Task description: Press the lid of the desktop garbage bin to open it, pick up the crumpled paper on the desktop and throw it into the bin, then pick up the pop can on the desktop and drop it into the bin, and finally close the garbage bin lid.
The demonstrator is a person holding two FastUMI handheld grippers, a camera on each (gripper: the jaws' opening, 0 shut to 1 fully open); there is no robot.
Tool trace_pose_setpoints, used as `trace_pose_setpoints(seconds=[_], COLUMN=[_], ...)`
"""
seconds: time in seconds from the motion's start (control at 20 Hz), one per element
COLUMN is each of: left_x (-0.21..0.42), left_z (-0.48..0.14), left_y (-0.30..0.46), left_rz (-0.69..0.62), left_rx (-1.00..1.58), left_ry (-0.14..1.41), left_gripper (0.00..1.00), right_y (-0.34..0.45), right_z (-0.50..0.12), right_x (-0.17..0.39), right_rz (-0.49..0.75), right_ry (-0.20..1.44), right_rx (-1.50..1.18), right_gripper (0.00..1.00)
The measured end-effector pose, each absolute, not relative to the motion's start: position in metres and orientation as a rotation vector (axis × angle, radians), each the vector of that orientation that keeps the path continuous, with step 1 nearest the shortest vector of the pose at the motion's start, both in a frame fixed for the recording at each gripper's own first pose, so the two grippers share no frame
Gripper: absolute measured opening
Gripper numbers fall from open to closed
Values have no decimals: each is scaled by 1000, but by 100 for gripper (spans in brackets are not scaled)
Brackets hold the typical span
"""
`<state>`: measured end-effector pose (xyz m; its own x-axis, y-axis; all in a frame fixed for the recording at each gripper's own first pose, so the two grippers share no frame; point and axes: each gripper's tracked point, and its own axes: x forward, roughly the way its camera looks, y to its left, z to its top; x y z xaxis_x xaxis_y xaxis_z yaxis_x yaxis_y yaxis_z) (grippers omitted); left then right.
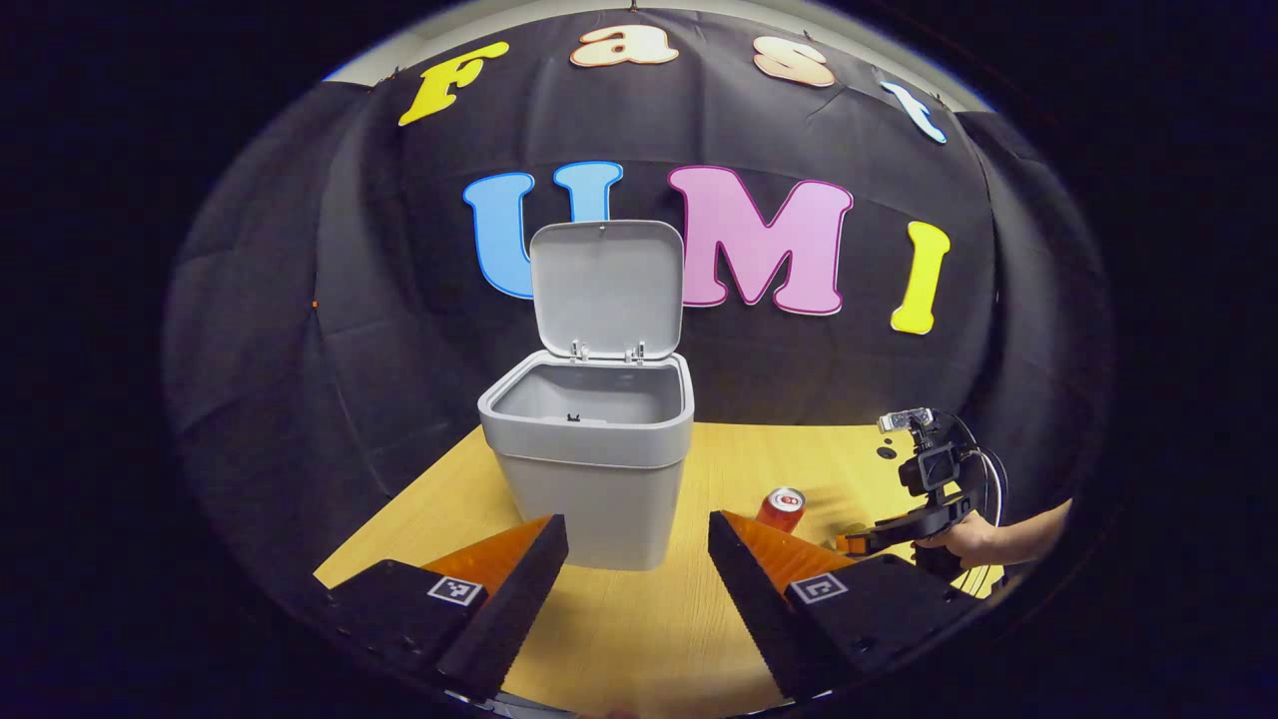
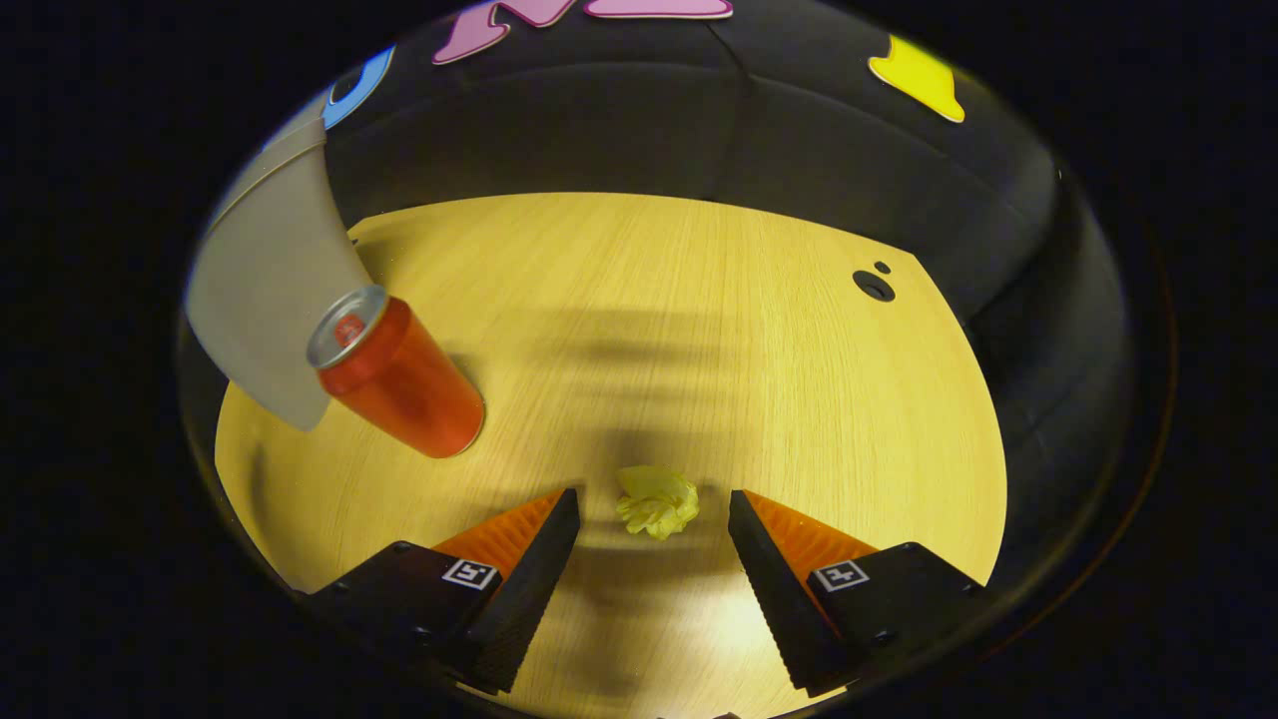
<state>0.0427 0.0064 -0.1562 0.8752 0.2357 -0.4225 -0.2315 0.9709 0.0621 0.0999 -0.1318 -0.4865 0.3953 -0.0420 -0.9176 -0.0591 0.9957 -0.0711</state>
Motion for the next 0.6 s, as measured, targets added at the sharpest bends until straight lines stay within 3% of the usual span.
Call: trace_pose_setpoints(seconds=[0.2, 0.4, 0.5, 0.55, 0.6], left_x=[48, 56, 60, 61, 63], left_z=[-155, -145, -140, -136, -134], left_y=[1, -12, -17, -21, -24], left_rz=[259, 255, 248, 234, 220], left_rx=[24, 45, 58, 59, 57], left_ry=[448, 434, 421, 410, 404], left_gripper=[96, 96, 96, 96, 96], right_y=[-132, -125, -125, -126, -128], right_z=[-495, -497, -496, -495, -493], right_x=[104, 104, 102, 100, 99], right_rz=[33, 81, 100, 102, 99], right_ry=[1160, 1167, 1164, 1168, 1163], right_rx=[-92, -68, -89, -102, -114], right_gripper=[95, 84, 45, 49, 46])
